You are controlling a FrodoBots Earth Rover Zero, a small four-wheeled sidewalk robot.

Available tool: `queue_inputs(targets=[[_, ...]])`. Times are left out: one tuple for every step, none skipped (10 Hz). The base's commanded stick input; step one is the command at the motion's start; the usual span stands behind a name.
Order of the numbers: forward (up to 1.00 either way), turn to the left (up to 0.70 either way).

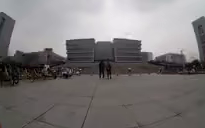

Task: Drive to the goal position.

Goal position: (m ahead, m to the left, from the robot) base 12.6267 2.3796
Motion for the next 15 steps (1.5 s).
queue_inputs(targets=[[0.7, -0.01], [0.7, -0.01], [0.7, -0.01], [0.7, -0.01], [0.7, -0.01], [0.7, -0.01], [0.7, -0.01], [0.7, -0.01], [0.7, -0.01], [0.7, -0.01], [0.7, -0.01], [0.7, -0.01], [0.7, -0.01], [0.7, -0.01], [0.7, -0.01]])
